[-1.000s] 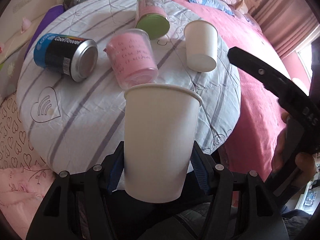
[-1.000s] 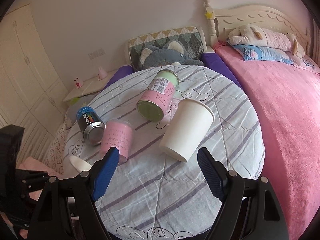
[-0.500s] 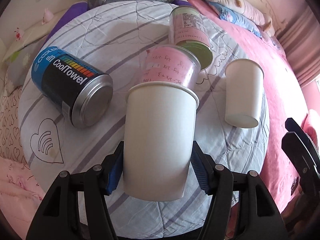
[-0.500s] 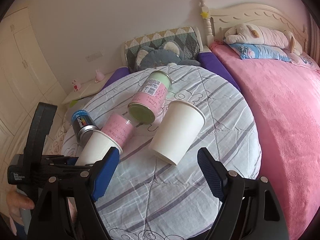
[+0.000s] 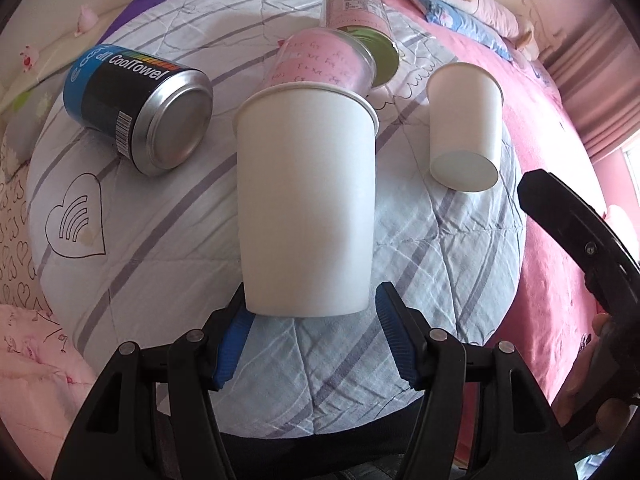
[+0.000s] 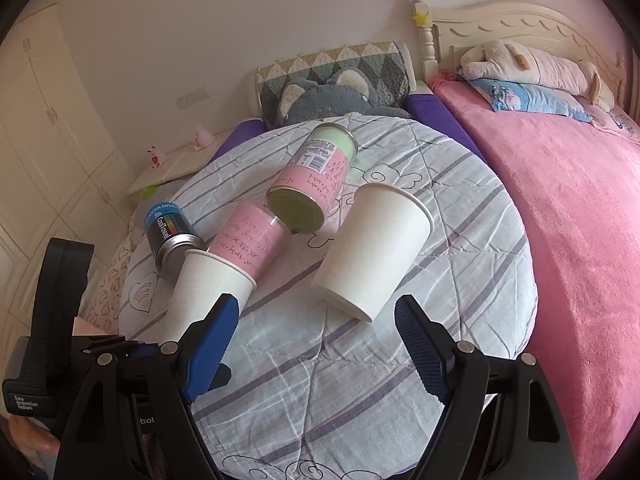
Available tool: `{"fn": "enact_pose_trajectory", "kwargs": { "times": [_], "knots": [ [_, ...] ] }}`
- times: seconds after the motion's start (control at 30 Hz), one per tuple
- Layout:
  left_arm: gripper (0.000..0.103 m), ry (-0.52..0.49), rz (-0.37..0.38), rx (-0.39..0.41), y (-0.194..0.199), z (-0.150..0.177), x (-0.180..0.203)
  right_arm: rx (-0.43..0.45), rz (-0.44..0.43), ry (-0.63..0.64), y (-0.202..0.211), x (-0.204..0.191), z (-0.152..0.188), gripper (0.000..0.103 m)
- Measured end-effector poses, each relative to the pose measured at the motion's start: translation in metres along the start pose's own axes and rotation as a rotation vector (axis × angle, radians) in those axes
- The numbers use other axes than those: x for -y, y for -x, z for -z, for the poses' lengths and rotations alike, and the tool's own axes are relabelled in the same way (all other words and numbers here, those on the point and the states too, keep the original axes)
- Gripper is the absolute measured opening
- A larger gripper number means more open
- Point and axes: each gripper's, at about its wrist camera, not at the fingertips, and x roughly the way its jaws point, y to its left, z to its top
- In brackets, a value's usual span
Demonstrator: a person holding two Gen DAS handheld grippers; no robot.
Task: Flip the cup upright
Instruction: 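Lower the white cup onto the quilt and open the left gripper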
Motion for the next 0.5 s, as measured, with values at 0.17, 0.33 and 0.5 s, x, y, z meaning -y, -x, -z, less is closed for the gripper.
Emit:
{"fn": "enact_pose_trajectory", "kwargs": {
  "times": [0.17,0.33,0.5],
  "knots": [
    [0.056,0.027,0.021,0.013,-0.008,-0.009,-0.006,0.002,0.008,0.006,0.003,-0.004,0.002,0.082],
    [0.056,0.023,0.060,0.006,-0.002,0.002,-0.015,0.002,0.017,-0.004,0.004,-0.001,0.001,0.082],
    [0.056,0.006,0.066,-0.016,0.002,0.015,-0.013,-0.022,-0.021,-0.012,-0.002,-0.005,0.000,0.082]
  ]
}}
